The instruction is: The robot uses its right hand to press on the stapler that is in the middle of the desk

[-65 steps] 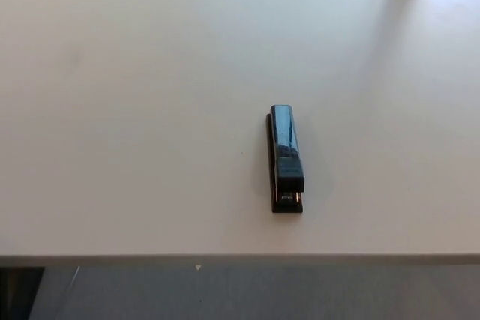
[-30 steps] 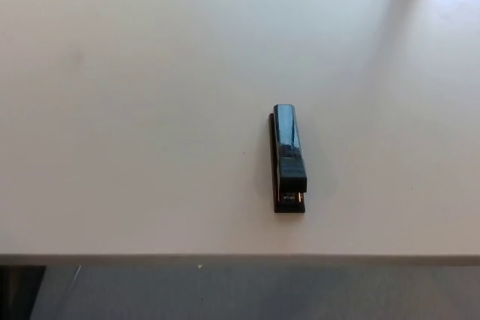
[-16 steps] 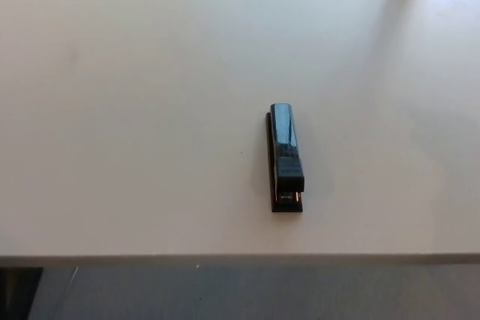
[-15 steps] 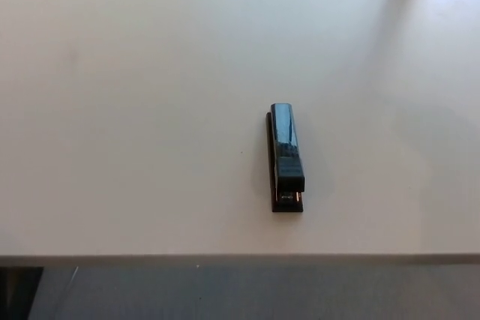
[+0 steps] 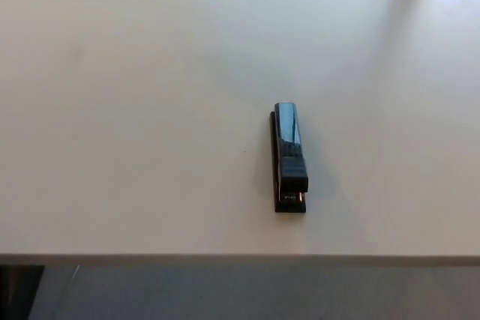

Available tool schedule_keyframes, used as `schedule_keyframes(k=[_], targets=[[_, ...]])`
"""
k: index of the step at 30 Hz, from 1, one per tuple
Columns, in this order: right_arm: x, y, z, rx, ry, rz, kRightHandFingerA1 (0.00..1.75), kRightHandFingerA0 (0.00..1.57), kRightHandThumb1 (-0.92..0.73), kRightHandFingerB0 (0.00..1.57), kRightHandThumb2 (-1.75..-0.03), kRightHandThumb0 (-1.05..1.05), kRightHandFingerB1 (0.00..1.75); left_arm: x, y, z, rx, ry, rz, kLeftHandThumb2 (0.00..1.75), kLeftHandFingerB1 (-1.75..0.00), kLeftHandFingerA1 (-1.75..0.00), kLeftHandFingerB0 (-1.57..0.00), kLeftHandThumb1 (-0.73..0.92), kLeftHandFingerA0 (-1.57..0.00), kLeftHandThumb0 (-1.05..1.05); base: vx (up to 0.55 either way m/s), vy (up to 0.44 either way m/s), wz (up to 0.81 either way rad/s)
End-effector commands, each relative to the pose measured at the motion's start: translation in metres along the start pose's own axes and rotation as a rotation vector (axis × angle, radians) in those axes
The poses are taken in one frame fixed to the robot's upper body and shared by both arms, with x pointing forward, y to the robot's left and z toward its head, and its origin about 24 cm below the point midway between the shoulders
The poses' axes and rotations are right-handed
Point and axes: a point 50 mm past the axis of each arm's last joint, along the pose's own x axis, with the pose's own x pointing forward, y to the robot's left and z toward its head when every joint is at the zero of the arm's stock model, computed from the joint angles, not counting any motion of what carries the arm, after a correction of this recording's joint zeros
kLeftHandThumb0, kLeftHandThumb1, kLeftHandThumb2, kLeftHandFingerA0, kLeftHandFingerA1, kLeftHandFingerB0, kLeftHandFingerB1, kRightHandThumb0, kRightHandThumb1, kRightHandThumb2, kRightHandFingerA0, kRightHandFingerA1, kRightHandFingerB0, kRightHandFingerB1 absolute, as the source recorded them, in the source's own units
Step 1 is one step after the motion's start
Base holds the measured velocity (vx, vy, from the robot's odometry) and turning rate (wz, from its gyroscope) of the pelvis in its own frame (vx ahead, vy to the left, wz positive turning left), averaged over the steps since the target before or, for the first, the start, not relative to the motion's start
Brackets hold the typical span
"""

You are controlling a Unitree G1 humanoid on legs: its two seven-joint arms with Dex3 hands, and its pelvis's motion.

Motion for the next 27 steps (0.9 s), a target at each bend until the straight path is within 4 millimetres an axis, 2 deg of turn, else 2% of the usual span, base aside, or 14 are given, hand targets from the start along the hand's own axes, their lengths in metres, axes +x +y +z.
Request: schedule_keyframes(k=[1, 2, 3, 5, 7, 9, 12, 13, 14, 16, 17, 19, 24, 27], targets=[[-0.009, 0.064, -0.048, -0.048, 0.218, 0.167, 0.98, 1.28, -0.81, 0.74, -0.69, -0.14, 1.10, -0.002, 0.012, 0.003, 0.021, -0.018, 0.018, 0.92, -0.19, -0.43, 0.00, 0.92, -0.10, -0.55, 0.00, 0.000, 0.00], [-0.011, 0.066, -0.054, -0.016, 0.237, 0.173, 0.99, 1.27, -0.80, 0.74, -0.74, -0.10, 1.09, -0.002, 0.012, 0.003, 0.021, -0.017, 0.017, 0.92, -0.19, -0.43, 0.00, 0.92, -0.10, -0.55, 0.00, 0.000, 0.00], [-0.018, 0.069, -0.070, 0.010, 0.282, 0.163, 0.92, 1.28, -0.80, 0.71, -0.69, -0.12, 1.12, -0.002, 0.012, 0.003, 0.021, -0.016, 0.017, 0.92, -0.19, -0.42, 0.00, 0.92, -0.10, -0.55, 0.00, 0.000, 0.00], [-0.029, 0.069, -0.088, 0.013, 0.340, 0.140, 0.92, 1.28, -0.82, 0.65, -0.65, -0.16, 1.22, -0.002, 0.011, 0.003, 0.012, -0.015, 0.013, 0.92, -0.19, -0.41, 0.00, 0.92, -0.11, -0.53, -0.02, -0.009, 0.03], [-0.032, 0.069, -0.094, 0.021, 0.355, 0.136, 0.91, 1.27, -0.82, 0.63, -0.65, -0.17, 1.18, -0.002, 0.010, 0.002, 0.012, -0.016, 0.011, 0.92, -0.19, -0.42, 0.00, 0.92, -0.11, -0.54, 0.00, 0.000, 0.00], [-0.049, 0.072, -0.115, -0.006, 0.452, 0.102, 0.91, 1.30, -0.81, 0.66, -0.65, -0.19, 1.20, -0.002, 0.009, 0.001, 0.010, -0.014, 0.006, 0.93, -0.20, -0.40, 0.00, 0.92, -0.10, -0.52, 0.00, 0.000, 0.00], [-0.057, 0.074, -0.125, -0.020, 0.484, 0.102, 0.92, 1.30, -0.80, 0.70, -0.67, -0.19, 1.18, -0.002, 0.009, 0.001, 0.011, -0.014, 0.005, 0.94, -0.20, -0.41, 0.00, 0.92, -0.10, -0.52, 0.00, 0.000, 0.00], [-0.071, 0.077, -0.138, -0.039, 0.544, 0.103, 0.96, 1.26, -0.82, 0.74, -0.66, -0.19, 1.13, -0.002, 0.009, 0.001, 0.020, -0.012, 0.008, 1.08, -0.29, -0.44, -0.01, 0.85, 0.00, -0.51, 0.00, 0.000, 0.00], [-0.079, 0.077, -0.146, -0.036, 0.575, 0.117, 0.98, 1.25, -0.82, 0.73, -0.65, -0.23, 1.14, -0.003, 0.009, 0.001, 0.035, -0.016, 0.005, 1.08, -0.29, -0.45, 0.00, 0.85, -0.02, -0.52, 0.00, 0.000, 0.00], [-0.092, 0.075, -0.156, -0.043, 0.630, 0.110, 1.02, 1.24, -0.82, 0.72, -0.64, -0.19, 1.15, -0.003, 0.008, 0.000, 0.015, -0.014, 0.005, 1.09, -0.30, -0.44, -0.01, 0.85, 0.00, -0.53, 0.00, 0.000, 0.00], [-0.096, 0.074, -0.159, -0.045, 0.640, 0.110, 1.03, 1.25, -0.80, 0.72, -0.69, -0.16, 1.20, -0.003, 0.008, 0.000, 0.011, -0.016, 0.005, 0.92, -0.20, -0.44, 0.00, 0.92, -0.10, -0.52, 0.00, 0.000, 0.00], [-0.109, 0.072, -0.169, -0.022, 0.691, 0.078, 0.99, 1.27, -0.77, 0.77, -0.78, -0.12, 1.07, -0.003, 0.008, 0.000, 0.007, -0.018, 0.005, 0.93, -0.20, -0.41, 0.00, 0.92, -0.10, -0.52, 0.00, 0.000, 0.00], [-0.123, 0.063, -0.181, -0.005, 0.762, 0.021, 1.00, 1.26, -0.76, 0.76, -0.79, -0.13, 1.08, -0.002, 0.008, 0.002, 0.019, -0.023, 0.001, 0.94, -0.20, -0.39, 0.00, 0.92, -0.10, -0.52, 0.00, 0.000, 0.00], [-0.128, 0.060, -0.185, -0.012, 0.798, 0.001, 0.94, 1.27, -0.76, 0.74, -0.78, -0.13, 1.07, -0.001, 0.010, 0.003, 0.028, -0.017, 0.000, 0.93, -0.19, -0.40, 0.00, 0.92, -0.10, -0.53, 0.00, 0.000, 0.00]])
